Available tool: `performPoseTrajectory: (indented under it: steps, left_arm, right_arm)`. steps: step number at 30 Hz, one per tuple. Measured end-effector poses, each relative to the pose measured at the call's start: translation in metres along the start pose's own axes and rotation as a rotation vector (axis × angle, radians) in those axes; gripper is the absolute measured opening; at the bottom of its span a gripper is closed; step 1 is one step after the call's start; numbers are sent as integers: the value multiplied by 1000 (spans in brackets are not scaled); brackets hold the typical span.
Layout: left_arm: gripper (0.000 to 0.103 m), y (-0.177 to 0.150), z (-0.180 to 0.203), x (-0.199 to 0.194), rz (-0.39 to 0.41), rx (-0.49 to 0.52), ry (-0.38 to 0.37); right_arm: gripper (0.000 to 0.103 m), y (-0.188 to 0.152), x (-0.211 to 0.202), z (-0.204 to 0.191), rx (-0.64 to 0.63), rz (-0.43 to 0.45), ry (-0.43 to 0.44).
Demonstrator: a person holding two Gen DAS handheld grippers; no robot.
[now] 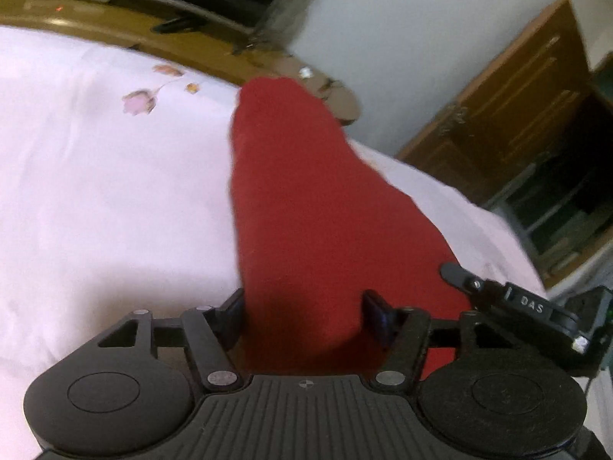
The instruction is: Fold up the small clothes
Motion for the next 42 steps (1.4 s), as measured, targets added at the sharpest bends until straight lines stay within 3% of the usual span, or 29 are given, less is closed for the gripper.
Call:
performPoseTrajectory:
  steps: [2,4,6,8,12,15,19,20,22,24,32,36,40,42]
  left_arm:
    - [70,0,1,-1,14,22,5]
    - [70,2,1,-11,20,39,6]
    - [70,13,-6,-30,102,57,20]
    - [70,30,-16,-38,159,32,25]
    - [70,61,-26,-17,136,14,41]
    - [70,72,-22,10,101,26,51]
    - [80,67,-20,36,74,16,84]
    - [80,66,-16,38,85,22,92]
    - [80,64,-15,39,95,17,93]
    - [80,62,-17,36,97,13,83]
    - [80,61,-28,31,83,-20,33]
    - [80,61,-29,32,80,-22,25]
    - [80,59,-31,29,85,-29,16]
    - [80,57,-29,25,98,-33,29]
  right_arm:
    - [11,-7,9,14,46,-37,-17]
    - [19,-9,14,22,82,-47,-16]
    - [27,-2,7,19,79,-36,-18]
    - [29,7,-4,10,6,5,-40]
    - [30,24,6,0,-72,10,-39]
    - [31,28,28,-16,-210,-29,-54]
    - [33,18,60,-13,-421,-147,-235]
    - [35,18,59,-7,-404,-146,-247]
    - [34,22,54,4,-275,-140,-188]
    - [35,25,51,9,-225,-120,-143]
    - [41,26,51,42,205,-110,137]
    - [40,21,46,51,272,-105,162]
    - [41,11,39,48,342,-145,254]
    - [39,13,40,49,347,-119,260]
Point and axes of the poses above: each gripper's, at about its wrist camera, not at the fingertips, and x roughly the way its jaws point, z to its right, y to its top, the point moved 6 cm from there along x, roughly the way its jaws point, and after that the axes turned 9 degrees about y, right-handed, at the moved point
